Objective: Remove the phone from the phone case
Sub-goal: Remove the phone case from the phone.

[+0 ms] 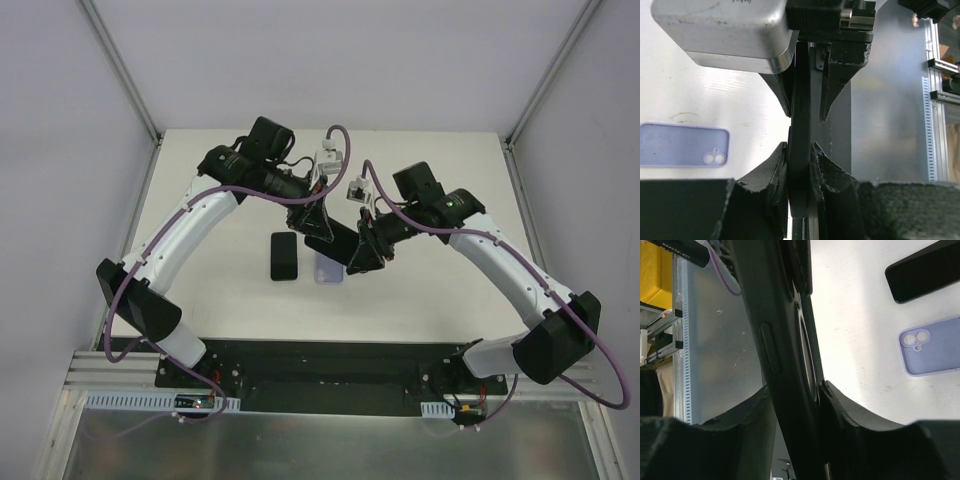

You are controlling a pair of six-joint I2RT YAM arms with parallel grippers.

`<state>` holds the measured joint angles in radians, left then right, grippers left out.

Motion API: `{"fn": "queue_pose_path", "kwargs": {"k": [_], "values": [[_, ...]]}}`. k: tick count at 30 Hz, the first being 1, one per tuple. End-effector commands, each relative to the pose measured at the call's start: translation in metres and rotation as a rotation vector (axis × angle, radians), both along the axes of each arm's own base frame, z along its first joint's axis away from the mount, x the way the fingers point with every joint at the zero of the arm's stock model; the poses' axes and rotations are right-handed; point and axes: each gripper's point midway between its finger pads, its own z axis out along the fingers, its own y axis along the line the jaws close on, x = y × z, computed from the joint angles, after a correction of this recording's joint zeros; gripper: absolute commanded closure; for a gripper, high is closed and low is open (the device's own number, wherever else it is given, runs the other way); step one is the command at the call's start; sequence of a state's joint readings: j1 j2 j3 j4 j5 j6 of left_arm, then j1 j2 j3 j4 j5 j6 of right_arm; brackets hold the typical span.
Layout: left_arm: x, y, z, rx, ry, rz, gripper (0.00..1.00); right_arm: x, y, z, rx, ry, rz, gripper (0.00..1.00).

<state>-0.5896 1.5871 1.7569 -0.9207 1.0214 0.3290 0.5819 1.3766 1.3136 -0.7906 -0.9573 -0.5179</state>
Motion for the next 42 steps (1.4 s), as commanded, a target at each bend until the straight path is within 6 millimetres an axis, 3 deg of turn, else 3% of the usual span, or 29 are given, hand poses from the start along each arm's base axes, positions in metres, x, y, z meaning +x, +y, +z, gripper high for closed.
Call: {"fn": "queue_pose_path", "kwargs": {"k": [1, 3, 6, 16, 24, 28, 31, 37, 42], "values": [[-0.003, -0.008, 0.021, -0.094, -0.043, -0.025, 1.0, -0.005, 0.004, 0.019, 0.069, -0.039, 0.037, 0.59], [-0.003, -0.008, 0.019, -0.093, -0.039, -0.023, 1.0, -0.006, 0.005, 0.02, 0.073, -0.038, 0.041, 0.7], [-0.002, -0.008, 0.017, -0.089, -0.039, -0.016, 1.0, -0.007, 0.004, 0.021, 0.075, -0.034, 0.045, 0.98], [0.0, 0.002, 0.024, -0.102, -0.069, 0.018, 1.0, -0.002, -0.001, 0.027, 0.084, -0.048, 0.004, 1.0], [0.0, 0.013, 0.018, -0.092, -0.078, 0.054, 0.99, 0.006, -0.003, 0.037, 0.106, -0.054, -0.029, 1.0], [0.0, 0.012, 0.02, -0.093, -0.061, 0.059, 0.45, 0.006, -0.003, 0.036, 0.102, -0.054, -0.029, 1.0], [0.001, 0.011, 0.021, -0.091, -0.025, 0.087, 0.23, 0.008, -0.003, 0.035, 0.09, -0.082, -0.034, 1.0], [0.011, 0.008, 0.027, -0.118, 0.088, 0.202, 0.16, 0.01, -0.003, 0.037, 0.06, -0.135, -0.039, 1.0], [0.028, 0.011, 0.039, -0.174, 0.178, 0.279, 0.23, 0.011, -0.002, 0.045, 0.062, -0.16, -0.034, 1.0]]}}
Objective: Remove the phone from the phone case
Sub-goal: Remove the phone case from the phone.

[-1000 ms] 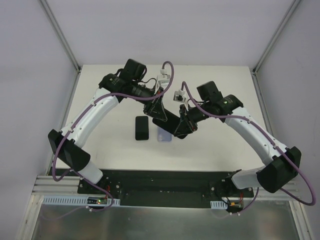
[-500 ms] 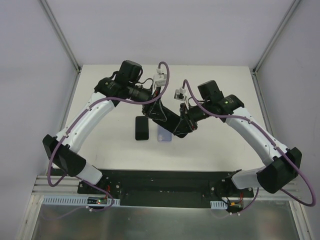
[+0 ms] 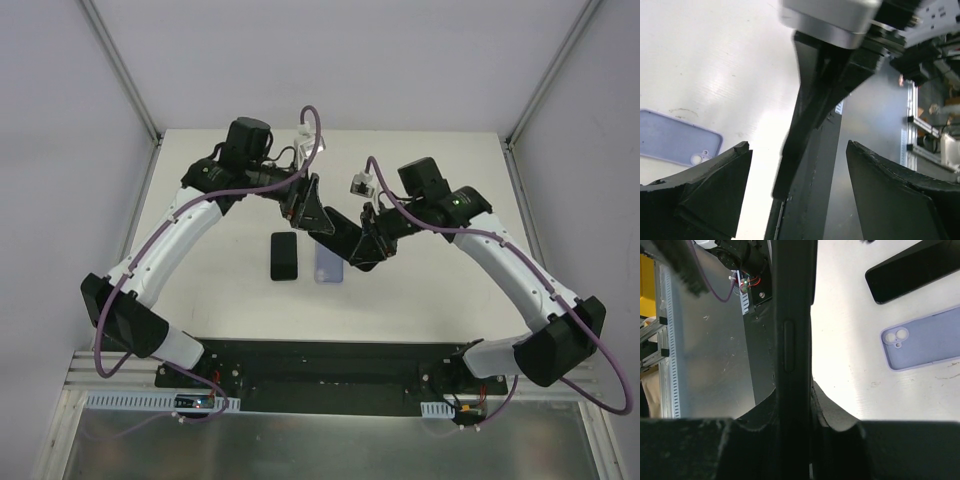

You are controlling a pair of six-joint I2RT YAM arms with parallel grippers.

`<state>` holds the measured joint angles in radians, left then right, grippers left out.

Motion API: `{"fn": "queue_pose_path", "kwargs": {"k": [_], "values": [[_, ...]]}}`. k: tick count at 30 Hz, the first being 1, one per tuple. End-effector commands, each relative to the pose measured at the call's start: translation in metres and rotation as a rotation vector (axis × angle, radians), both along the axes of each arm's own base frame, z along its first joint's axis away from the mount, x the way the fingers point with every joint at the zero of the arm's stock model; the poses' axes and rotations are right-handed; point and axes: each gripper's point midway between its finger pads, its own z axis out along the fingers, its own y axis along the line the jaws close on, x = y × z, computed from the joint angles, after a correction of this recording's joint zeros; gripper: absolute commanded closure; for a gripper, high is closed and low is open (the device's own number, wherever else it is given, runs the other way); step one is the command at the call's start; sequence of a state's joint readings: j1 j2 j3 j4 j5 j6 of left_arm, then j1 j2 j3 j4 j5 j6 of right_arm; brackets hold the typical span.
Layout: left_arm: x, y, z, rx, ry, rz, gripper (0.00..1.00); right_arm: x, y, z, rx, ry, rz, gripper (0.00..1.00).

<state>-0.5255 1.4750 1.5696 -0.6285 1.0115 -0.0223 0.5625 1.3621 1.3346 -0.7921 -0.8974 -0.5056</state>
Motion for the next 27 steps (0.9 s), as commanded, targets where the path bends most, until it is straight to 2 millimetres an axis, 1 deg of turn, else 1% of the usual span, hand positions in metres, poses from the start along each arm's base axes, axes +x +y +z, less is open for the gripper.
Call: {"fn": "queue_pose_path", "kwargs": {"k": [1, 5, 9, 12, 17, 21, 23, 25, 27], "values": [[0.012, 0.004, 0.032, -0.108, 0.052, 0.075, 0.25, -0.001, 0.004, 0.042, 0.081, -0.122, 0.029, 1.0], [0.012, 0.003, 0.035, -0.141, 0.108, 0.071, 0.34, -0.001, 0.005, 0.043, 0.076, -0.129, 0.035, 1.0], [0.011, -0.001, 0.038, -0.175, 0.154, 0.053, 0.39, 0.0, 0.006, 0.039, 0.064, -0.13, 0.041, 1.0], [0.009, -0.002, 0.038, -0.187, 0.179, 0.046, 0.47, 0.0, 0.007, 0.037, 0.058, -0.131, 0.044, 1.0], [0.009, -0.005, 0.033, -0.204, 0.241, 0.049, 0.65, 0.003, 0.008, 0.033, 0.041, -0.145, 0.036, 1.0], [0.013, -0.009, 0.028, -0.232, 0.305, 0.065, 0.85, 0.009, 0.01, 0.029, 0.017, -0.164, 0.016, 1.0], [0.015, -0.013, 0.024, -0.252, 0.382, 0.073, 0.92, 0.011, 0.011, 0.028, 0.011, -0.17, 0.011, 1.0], [0.018, -0.016, 0.02, -0.274, 0.436, 0.079, 0.98, 0.015, 0.012, 0.027, 0.004, -0.18, 0.004, 1.0], [0.023, -0.019, 0.017, -0.289, 0.463, 0.082, 1.0, 0.016, 0.013, 0.026, -0.005, -0.183, 0.001, 1.0]]}}
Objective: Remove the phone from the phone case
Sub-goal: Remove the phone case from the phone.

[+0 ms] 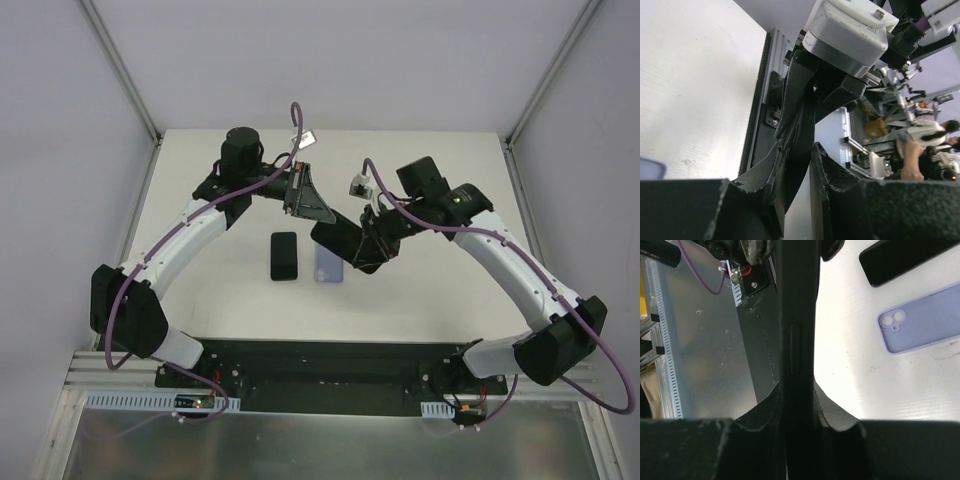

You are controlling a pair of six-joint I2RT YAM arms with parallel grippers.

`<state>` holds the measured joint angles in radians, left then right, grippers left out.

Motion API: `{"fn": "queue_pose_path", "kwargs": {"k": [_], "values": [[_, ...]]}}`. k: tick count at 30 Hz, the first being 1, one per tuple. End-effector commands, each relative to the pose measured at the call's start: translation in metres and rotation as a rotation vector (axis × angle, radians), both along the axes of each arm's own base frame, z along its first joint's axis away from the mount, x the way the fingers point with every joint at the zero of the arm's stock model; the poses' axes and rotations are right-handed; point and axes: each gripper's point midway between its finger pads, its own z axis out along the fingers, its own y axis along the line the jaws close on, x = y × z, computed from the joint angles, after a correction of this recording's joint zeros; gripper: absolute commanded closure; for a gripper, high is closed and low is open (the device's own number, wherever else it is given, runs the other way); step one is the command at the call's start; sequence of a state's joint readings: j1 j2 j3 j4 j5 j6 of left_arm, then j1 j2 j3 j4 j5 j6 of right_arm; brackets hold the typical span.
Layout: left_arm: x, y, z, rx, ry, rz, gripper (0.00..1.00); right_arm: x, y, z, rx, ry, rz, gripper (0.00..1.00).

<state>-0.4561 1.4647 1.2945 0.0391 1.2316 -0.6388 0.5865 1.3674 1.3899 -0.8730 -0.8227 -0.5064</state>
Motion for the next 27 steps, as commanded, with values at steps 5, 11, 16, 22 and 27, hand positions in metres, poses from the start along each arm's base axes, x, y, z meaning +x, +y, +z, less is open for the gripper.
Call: {"fn": "queue_pose_path", "kwargs": {"k": [5, 11, 16, 22, 27], "values": [[0.016, -0.013, -0.002, -0.035, 0.188, 0.066, 0.89, 0.02, 0.018, 0.022, 0.053, -0.181, 0.024, 1.0], [0.019, -0.015, -0.007, -0.032, 0.198, 0.075, 0.75, 0.02, 0.019, 0.02, 0.051, -0.177, 0.025, 1.0], [0.018, -0.016, -0.006, -0.033, 0.193, 0.074, 0.62, 0.019, 0.019, 0.018, 0.051, -0.165, 0.027, 1.0], [0.016, -0.015, -0.005, -0.037, 0.182, 0.08, 0.6, 0.019, 0.02, 0.019, 0.054, -0.161, 0.026, 1.0], [0.014, -0.015, -0.009, -0.032, 0.192, 0.08, 0.72, 0.02, 0.02, 0.021, 0.053, -0.165, 0.018, 1.0]]}}
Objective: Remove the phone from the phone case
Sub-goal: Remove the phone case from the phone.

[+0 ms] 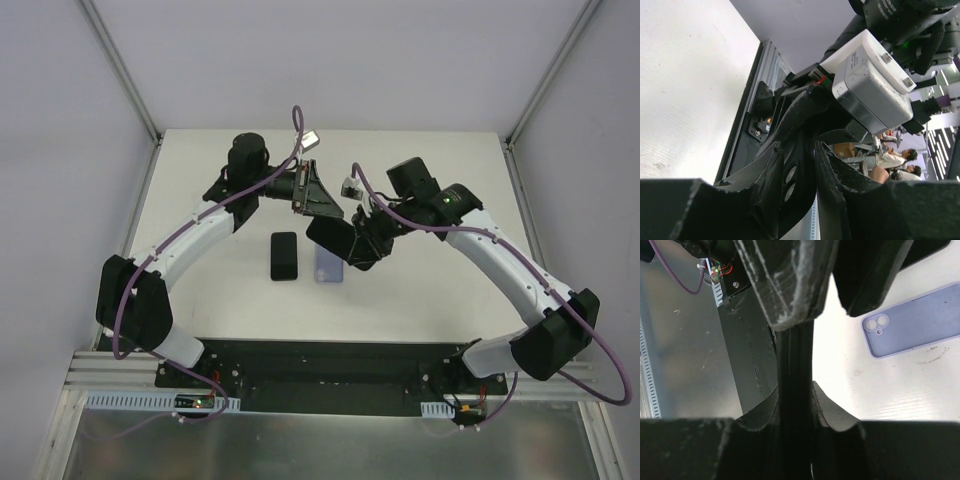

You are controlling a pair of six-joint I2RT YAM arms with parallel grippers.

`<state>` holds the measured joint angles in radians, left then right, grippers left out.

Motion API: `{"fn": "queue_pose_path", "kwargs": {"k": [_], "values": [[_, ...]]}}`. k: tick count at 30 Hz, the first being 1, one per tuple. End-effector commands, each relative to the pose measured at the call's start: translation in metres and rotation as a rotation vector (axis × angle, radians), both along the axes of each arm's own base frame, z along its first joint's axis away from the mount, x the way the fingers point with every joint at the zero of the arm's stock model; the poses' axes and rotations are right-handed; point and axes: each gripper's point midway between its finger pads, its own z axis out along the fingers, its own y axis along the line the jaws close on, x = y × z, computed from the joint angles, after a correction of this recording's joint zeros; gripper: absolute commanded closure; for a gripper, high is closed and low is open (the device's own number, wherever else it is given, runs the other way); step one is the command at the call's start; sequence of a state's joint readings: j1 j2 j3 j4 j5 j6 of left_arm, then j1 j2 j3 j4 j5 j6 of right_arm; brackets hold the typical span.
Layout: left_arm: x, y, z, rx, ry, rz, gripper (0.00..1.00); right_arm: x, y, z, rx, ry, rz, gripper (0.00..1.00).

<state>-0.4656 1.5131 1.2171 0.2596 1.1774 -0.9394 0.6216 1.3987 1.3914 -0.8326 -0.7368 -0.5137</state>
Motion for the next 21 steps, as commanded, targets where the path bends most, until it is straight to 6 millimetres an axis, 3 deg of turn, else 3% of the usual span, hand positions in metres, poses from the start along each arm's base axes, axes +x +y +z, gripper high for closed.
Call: {"fn": "queue_pose_path", "kwargs": {"k": [1, 3, 5, 13, 21], "values": [[-0.002, -0.002, 0.001, -0.01, -0.014, 0.016, 0.77, 0.009, 0.013, 0.034, 0.101, -0.114, 0.032, 1.0], [-0.002, -0.001, -0.002, -0.006, -0.002, 0.029, 0.85, 0.01, 0.013, 0.034, 0.1, -0.116, 0.026, 1.0], [-0.001, -0.001, -0.004, -0.006, 0.024, 0.044, 1.0, 0.011, 0.014, 0.036, 0.104, -0.123, 0.025, 1.0], [0.014, -0.004, -0.021, -0.03, 0.277, 0.162, 1.0, 0.015, 0.014, 0.047, 0.109, -0.168, 0.024, 1.0], [0.027, -0.009, -0.076, 0.057, 0.528, 0.248, 1.0, 0.016, 0.014, 0.055, 0.11, -0.204, 0.031, 1.0]]}}
